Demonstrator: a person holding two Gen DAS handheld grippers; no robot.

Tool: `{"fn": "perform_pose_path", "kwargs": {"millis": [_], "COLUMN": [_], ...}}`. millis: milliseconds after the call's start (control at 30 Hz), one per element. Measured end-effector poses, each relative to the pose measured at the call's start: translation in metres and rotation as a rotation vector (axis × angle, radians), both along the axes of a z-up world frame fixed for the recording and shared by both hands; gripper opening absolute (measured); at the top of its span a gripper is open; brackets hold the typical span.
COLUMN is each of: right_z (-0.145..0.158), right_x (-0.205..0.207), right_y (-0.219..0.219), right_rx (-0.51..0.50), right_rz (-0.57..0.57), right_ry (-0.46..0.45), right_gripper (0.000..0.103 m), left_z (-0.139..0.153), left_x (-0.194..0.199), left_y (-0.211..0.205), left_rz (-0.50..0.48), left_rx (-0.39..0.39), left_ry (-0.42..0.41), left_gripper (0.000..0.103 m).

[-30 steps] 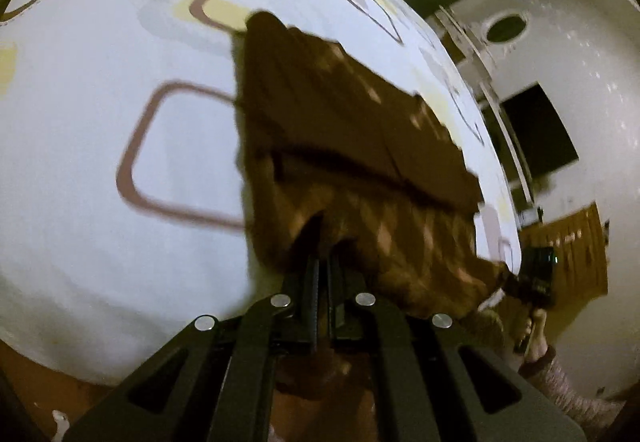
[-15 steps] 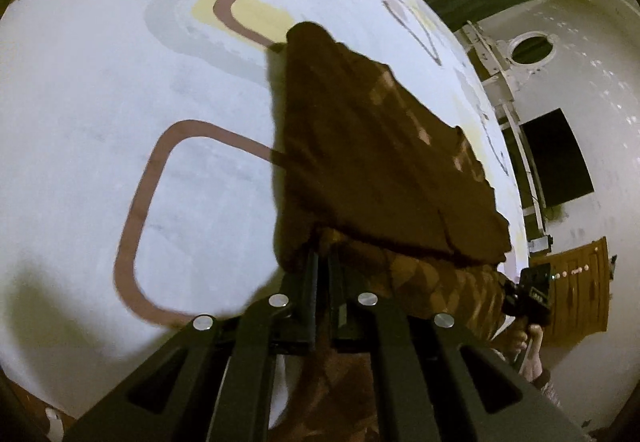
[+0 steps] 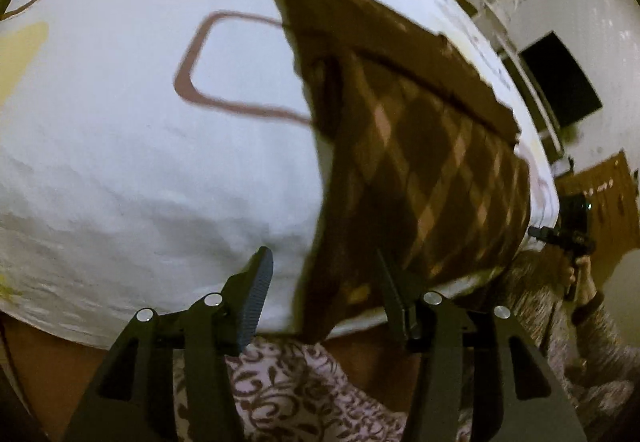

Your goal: Fold small clothes

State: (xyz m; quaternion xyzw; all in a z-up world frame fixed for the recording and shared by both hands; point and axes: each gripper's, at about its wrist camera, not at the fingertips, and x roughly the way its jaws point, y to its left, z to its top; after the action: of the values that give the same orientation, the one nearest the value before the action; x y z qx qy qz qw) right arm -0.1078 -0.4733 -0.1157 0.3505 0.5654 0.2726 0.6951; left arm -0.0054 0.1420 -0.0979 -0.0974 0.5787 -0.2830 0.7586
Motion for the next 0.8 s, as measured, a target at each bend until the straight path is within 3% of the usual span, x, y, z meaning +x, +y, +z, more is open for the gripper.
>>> {"fn": "perform_pose_path", "kwargs": {"millis": [67, 200, 333, 433, 533, 667, 800], "right_z": [-0.006, -0.009, -0.010, -0.012, -0.013, -0.013, -0.011], "right_x": [-0.005, -0.002, 0.002, 0.009, 0.011, 0.013, 0.013], "right_y": [0.001, 0.003, 0.005, 0.017, 0.021, 0.024, 0.024], "right_rx": [-0.019, -0.013, -0.012, -0.022, -0.025, -0.021, -0.024], "right_rz": [0.011, 0.011, 0.035, 0.078, 0.105, 0.113, 0.113], "right_ry": [0.017, 0.030, 0.029, 0.035, 0.034, 0.039, 0.035], "right_gripper": [0.038, 0.045, 0.046, 0.046, 0.046, 0.046, 0.046], "left_z": [-0.007, -0.013, -0.015, -0.014, -0.014, -0.019, -0.022], "left_x": [-0.003, -0.005, -0.004, -0.009, -0.011, -0.009, -0.005], "left_y": [-0.006, -0.018, -0.022, -0.028, -0.029, -0.039, -0.028], "left_rz": [-0.031, -0.077, -0.074, -0.097, -0.123, -0.125, -0.079], "left_rx": [0.000, 0.021, 0.020, 0.044, 0.001, 0.014, -0.054], "left_ry": [0.029, 0.043, 0.061, 0.038, 0.053, 0.073, 0.115], "left_gripper": [0.055, 0.071, 0.076, 0.076, 0.062, 0.061, 0.060]}}
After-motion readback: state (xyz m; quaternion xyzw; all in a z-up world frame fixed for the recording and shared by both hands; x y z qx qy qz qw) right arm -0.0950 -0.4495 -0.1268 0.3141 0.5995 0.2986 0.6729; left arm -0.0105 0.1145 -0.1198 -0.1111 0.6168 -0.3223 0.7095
